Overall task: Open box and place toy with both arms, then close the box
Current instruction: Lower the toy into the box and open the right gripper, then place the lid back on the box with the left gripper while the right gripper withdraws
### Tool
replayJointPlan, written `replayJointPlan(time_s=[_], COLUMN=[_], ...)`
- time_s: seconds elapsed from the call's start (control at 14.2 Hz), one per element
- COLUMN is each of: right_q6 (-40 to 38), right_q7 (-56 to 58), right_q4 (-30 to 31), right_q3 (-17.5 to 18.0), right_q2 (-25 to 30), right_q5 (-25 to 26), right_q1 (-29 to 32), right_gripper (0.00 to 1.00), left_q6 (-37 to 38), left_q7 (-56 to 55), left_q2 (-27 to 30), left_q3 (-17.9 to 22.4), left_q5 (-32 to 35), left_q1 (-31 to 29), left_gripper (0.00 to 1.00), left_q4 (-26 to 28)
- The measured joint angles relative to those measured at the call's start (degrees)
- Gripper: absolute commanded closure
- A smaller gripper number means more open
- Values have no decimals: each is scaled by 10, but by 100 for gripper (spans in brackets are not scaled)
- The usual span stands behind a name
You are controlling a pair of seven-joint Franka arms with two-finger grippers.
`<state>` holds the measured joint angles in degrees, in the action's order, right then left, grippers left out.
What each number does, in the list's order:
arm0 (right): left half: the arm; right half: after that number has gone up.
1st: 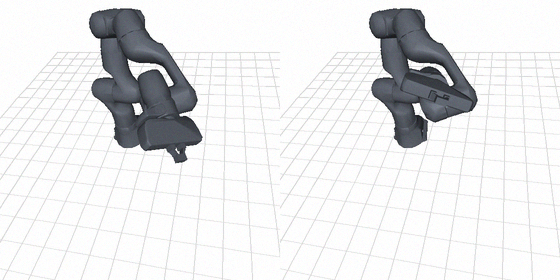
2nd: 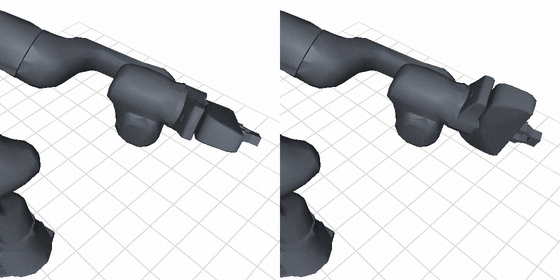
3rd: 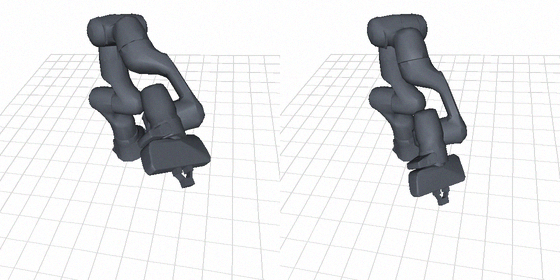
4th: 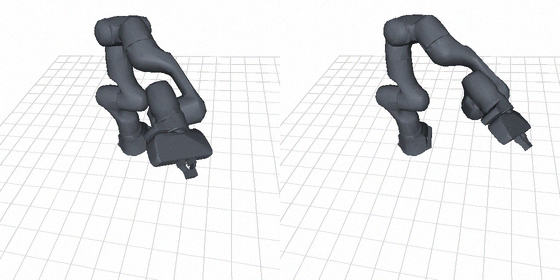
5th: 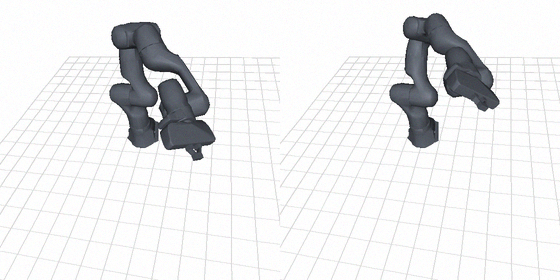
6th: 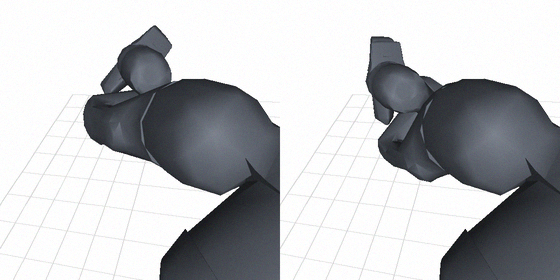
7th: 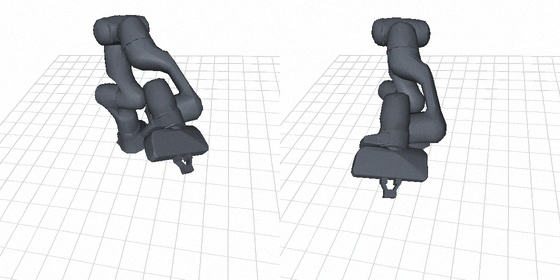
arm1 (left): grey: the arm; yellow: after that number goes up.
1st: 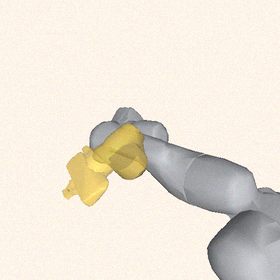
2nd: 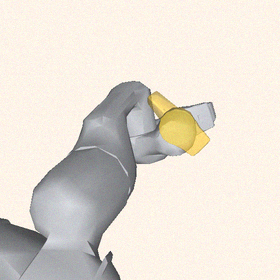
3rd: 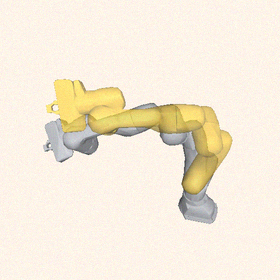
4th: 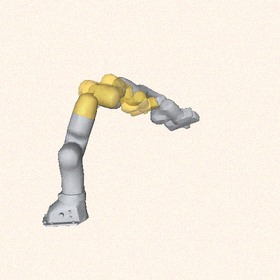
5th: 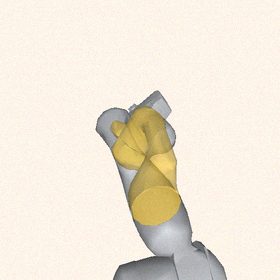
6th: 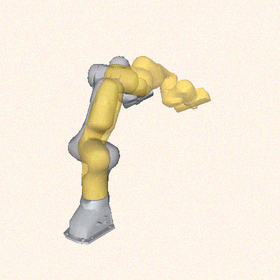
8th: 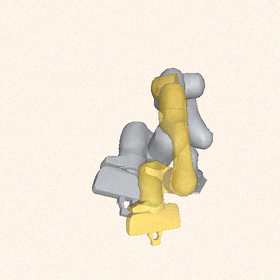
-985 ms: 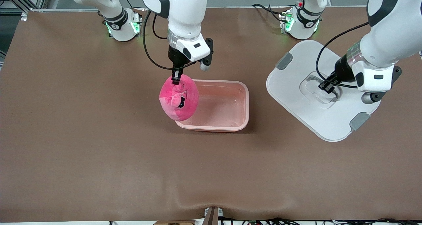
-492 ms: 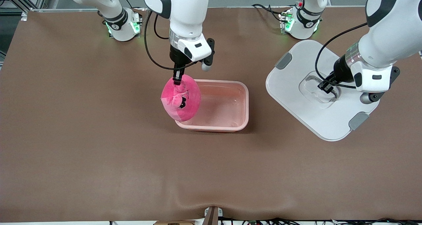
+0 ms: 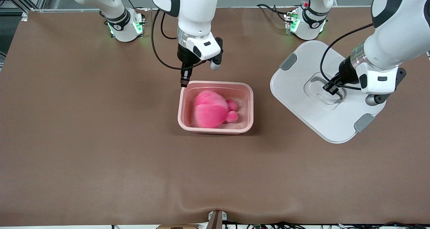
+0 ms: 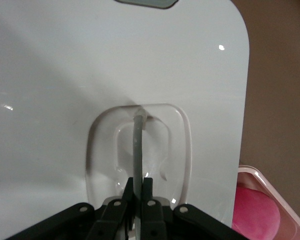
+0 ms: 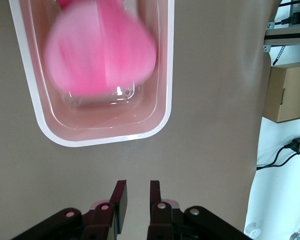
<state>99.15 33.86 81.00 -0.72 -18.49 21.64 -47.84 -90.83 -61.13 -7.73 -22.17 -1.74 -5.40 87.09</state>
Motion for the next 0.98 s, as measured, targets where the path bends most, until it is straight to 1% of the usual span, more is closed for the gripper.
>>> replayJointPlan(time_s=[0.07, 0.14, 0.21, 0.42, 0.63, 0.77, 0.98], right_q6=[0, 0, 0, -1, -6, -9, -34], right_q7=[0, 0, 0, -1, -6, -6, -6], right_q4=[-1, -3, -4, -10, -19, -24, -25], right_q3=[-1, -2, -3, -9, -13, -15, -17], right_q2=[0, 0, 0, 0, 3, 12, 29], right_q5=[0, 0, 0, -2, -23, -48, -55], right_q1=[0, 0, 0, 7, 29, 61, 116], right_gripper=[35, 15, 0, 0, 0, 0, 0], left_q6=[0, 0, 0, 0, -2, -30, -109], left_q7=[0, 0, 0, -1, -37, -110, -251], left_q2=[0, -1, -1, -2, -6, -18, -50], left_q3=[0, 0, 0, 0, -1, -2, -3], left_q5=[0, 0, 0, -5, -30, -34, -33], left_q1=[0, 0, 0, 3, 15, 48, 113], left_gripper=[100, 100, 100, 100, 100, 100, 100], left_q4=[0, 0, 0, 0, 0, 0, 0])
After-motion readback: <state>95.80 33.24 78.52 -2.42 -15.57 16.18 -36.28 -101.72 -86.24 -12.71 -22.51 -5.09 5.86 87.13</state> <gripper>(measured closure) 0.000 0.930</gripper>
